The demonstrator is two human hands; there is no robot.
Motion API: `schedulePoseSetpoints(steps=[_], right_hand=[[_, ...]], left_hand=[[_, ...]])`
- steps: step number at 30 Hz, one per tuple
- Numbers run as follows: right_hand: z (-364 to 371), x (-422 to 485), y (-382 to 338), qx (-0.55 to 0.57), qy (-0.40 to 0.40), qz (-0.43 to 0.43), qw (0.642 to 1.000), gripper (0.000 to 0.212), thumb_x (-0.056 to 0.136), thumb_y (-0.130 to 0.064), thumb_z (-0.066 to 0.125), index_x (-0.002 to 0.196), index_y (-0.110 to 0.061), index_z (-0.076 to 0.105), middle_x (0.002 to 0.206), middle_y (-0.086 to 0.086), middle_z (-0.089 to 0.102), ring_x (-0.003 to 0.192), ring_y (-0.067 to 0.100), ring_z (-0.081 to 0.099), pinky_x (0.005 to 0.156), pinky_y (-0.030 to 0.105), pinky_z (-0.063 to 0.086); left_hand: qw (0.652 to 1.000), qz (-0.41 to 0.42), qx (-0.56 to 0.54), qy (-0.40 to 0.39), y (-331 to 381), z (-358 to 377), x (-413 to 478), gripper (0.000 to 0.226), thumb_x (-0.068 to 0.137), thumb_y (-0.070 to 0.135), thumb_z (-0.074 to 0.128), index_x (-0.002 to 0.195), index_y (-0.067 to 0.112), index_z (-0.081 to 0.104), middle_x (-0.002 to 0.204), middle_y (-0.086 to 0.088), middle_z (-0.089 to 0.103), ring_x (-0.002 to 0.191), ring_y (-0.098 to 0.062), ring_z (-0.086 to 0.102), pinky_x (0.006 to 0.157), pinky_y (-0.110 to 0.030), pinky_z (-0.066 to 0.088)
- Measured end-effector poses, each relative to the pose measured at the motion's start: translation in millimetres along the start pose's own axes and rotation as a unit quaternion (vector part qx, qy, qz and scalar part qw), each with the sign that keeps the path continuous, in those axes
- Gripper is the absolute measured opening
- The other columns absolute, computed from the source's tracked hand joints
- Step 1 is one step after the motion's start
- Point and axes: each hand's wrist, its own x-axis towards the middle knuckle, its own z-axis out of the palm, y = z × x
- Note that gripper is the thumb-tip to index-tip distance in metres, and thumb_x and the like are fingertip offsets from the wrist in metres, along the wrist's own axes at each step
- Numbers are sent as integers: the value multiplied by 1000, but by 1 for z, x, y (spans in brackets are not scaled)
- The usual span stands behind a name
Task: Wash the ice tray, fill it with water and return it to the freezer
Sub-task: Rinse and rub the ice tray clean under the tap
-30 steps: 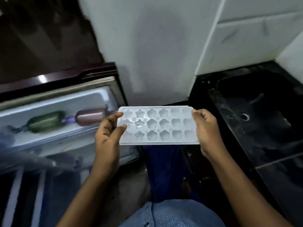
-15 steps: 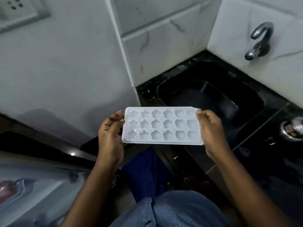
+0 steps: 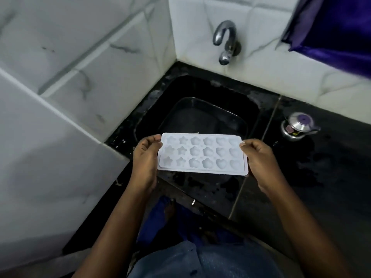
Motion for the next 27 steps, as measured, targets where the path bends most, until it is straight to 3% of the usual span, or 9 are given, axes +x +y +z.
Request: schedulePoseSetpoints(steps=[5,8,13,17,19,22,24,27], right_hand=[[11,18,1,29,69,11,997,16,102,-13,58,98,-18,73,96,5,78,82,18,72,73,35,54],[24,29,-2,44,87,33,995,23,101,-7,56,102,-22,74,105,11,77,86,22,72,70,33,52],[42,51,-5,78,118,55,988,37,98,4,52,113,-22,73,116,12,76,100,31,73,76,39,55],[58,66,-14,82,155,53,983,38,97,7,53,119,-19,70,113,9,74,93,28,73,63,31,57],[63,74,-18,72,171,50,981,35,97,7,55,118,-18,69,115,12,73,96,30,72,69,36,59],[66,85,-23,46,189,40,980,33,94,7,59,113,-18,70,114,15,73,102,35,72,86,55,61],[65,91,-27,37,192,34,980,34,93,7,60,115,-18,68,109,15,73,101,36,73,88,61,60],[64,99,-35,34,196,18,980,34,95,6,59,117,-18,66,104,18,73,100,39,73,84,60,61]], left_hand=[[996,-5,67,-63,7,23,63,14,99,10,61,103,19,71,112,-8,75,97,-23,71,78,-38,58],[991,-18,87,-101,15,30,101,15,97,10,61,105,18,70,109,-6,76,96,-24,71,74,-36,57],[972,-26,125,-199,29,38,165,38,90,-7,61,117,18,67,118,-12,75,105,-26,74,87,-44,62],[960,-1,159,-231,48,46,191,53,86,-20,58,128,11,61,111,-11,74,96,-20,74,67,-31,61],[958,7,156,-240,56,51,199,57,85,-23,58,131,10,58,110,-11,74,91,-17,74,63,-30,61],[960,16,142,-240,64,59,208,59,83,-27,55,129,10,57,113,-16,73,93,-20,72,74,-39,62],[963,17,131,-237,70,63,210,59,83,-28,55,130,10,57,111,-15,73,94,-23,71,79,-42,60],[966,21,108,-234,76,70,213,60,83,-29,53,130,8,57,113,-18,73,101,-31,72,78,-43,60]])
